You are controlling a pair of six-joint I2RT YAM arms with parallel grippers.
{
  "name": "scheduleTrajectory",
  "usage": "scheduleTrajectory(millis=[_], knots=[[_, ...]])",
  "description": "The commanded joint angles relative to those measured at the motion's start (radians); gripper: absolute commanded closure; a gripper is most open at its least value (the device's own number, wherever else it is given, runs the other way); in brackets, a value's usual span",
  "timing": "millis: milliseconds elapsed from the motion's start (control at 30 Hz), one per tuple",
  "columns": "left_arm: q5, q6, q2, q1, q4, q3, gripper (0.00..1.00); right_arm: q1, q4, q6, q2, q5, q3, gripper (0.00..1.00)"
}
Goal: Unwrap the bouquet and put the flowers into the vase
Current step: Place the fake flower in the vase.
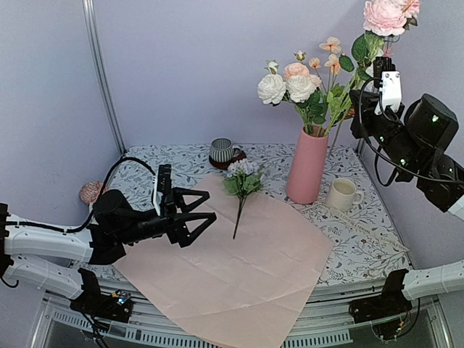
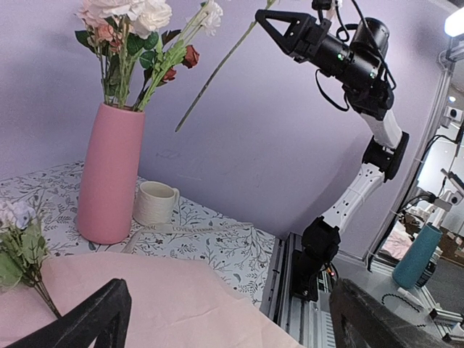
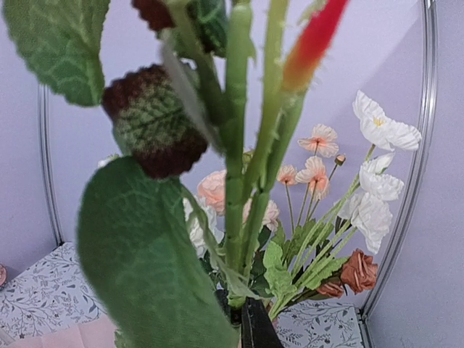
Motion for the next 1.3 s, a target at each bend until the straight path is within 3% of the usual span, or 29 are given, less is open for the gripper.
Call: scheduleTrajectory(millis=[0,133,767,1267], knots=[[-0.003,0.012,-0.012,-0.007,0.006,-0.013,0.03,-0.071,-0.005,0.069,0.028,-0.118,0.084,0.98],[0.001,0.011,-0.014,-0.007,0.008,-0.014,0.03,-0.151,-0.003,0.121,0.06,-0.201,0.105,0.98],[-0.015,0.03,-0.028,-0.007,-0.008,-0.024,0.03,-0.293,0.088,0.094,0.262,-0.268,0.23,0.98],[-0.023,0.038,-0.021,-0.006,-0.021,-0.02,0.02,-0.444,0.184,0.227,0.353,-0.376,0.056,0.98]])
